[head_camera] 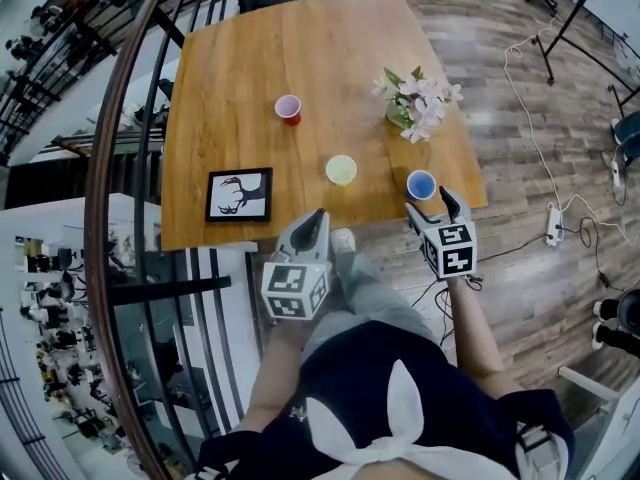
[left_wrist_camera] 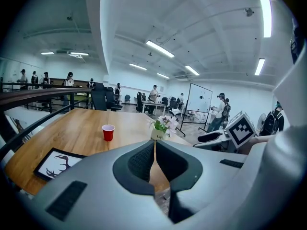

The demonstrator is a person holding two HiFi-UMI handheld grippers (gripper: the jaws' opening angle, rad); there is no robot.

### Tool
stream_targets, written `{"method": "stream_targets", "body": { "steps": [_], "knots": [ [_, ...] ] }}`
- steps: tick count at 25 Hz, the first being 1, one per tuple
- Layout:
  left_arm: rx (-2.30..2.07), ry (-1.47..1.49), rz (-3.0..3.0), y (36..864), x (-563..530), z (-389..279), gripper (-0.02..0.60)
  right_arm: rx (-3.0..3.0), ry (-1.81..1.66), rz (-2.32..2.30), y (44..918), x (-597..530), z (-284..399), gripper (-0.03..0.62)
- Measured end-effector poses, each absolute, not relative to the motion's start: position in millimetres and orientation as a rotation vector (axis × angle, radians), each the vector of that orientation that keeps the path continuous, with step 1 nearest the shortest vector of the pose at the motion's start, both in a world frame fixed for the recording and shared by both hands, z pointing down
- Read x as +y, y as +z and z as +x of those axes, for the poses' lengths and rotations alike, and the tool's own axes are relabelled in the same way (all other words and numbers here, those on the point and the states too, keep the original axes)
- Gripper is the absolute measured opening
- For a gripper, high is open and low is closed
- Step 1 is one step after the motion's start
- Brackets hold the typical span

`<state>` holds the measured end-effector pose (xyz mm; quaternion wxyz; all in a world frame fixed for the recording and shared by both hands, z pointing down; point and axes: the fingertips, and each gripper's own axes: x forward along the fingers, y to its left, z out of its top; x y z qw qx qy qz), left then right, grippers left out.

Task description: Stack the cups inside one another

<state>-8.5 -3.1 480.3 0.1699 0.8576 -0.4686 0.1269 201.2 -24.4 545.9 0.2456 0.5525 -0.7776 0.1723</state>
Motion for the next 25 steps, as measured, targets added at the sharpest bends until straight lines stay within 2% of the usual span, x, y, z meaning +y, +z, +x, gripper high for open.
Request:
{"method": "stream_targets", "body": {
  "steps": [6,25],
  "knots": [
    [-1.329,0.400,2.421,487.6,-24.4,-19.8,0.029,-2.066,0.547,1.512,571.3,-45.4,212.0,0.356],
    [-1.283,0.439,2.398,509.7,-69.3,-31.7,0.028,-1.934,0.652,1.485,623.6,-71.3,220.0,0.356]
  ]
}}
